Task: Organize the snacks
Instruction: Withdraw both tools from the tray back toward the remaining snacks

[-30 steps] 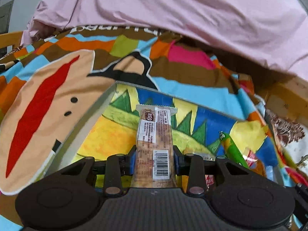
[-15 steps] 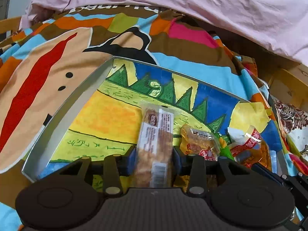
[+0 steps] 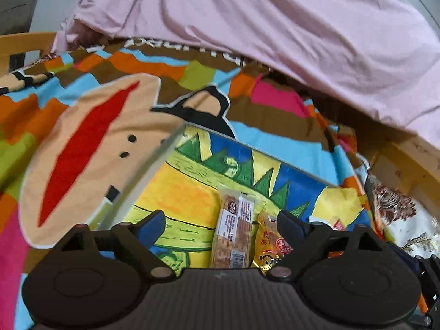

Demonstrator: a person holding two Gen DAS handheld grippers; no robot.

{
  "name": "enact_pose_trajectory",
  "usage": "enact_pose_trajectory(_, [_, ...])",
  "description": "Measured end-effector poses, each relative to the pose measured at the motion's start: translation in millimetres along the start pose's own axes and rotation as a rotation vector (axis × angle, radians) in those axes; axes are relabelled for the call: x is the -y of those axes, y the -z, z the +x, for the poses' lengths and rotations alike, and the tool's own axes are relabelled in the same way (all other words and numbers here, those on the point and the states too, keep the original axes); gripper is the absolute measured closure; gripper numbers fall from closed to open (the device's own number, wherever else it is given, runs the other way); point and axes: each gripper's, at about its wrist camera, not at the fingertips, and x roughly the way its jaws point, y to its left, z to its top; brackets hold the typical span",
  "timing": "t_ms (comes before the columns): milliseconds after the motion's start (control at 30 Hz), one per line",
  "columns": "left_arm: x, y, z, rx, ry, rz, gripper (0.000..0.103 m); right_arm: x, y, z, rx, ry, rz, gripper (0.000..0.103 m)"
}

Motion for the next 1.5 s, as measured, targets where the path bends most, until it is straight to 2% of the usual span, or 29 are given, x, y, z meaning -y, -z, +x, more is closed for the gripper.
enact_pose_trajectory(167, [-7.0, -2.0, -38.9, 0.044, 0.007, 0.001, 0.002, 3.3, -17.4, -34.7, 0.035, 0.001, 0.04, 0.011])
enact_pose_trajectory(400, [-19.2, -2.7, -97.5, 0.082, 0.008, 0.002, 0.001, -0.2, -37.8, -89.1, 0.077, -0.009, 0.08, 0.001])
enact_pose_trajectory(800, [-44.9, 15.0, -180.4, 0.121, 0.016, 0.019, 0.001, -15.6, -42.0, -177.1, 0.105, -0.027, 0.117, 0.001])
enact_pose_trajectory(1000, [-53.2, 24.2, -209.9, 0.126, 0.031, 0.02, 0.001, -24.4, -30.7, -211.3, 0.046, -0.006, 0.123, 0.001])
enact_pose_trajectory(1267, [-50.2, 45.7, -242.5, 0.153, 0.043, 0.124, 0.0, -35.8, -11.9, -237.4, -0.018, 0.003, 0.124, 0.001])
enact_pose_trajectory(1500, [-55.3, 64.6, -254.2, 0.127, 0.033, 0.176, 0.0, -40.8, -0.9, -249.1, -0.049, -0.011, 0.135, 0.001])
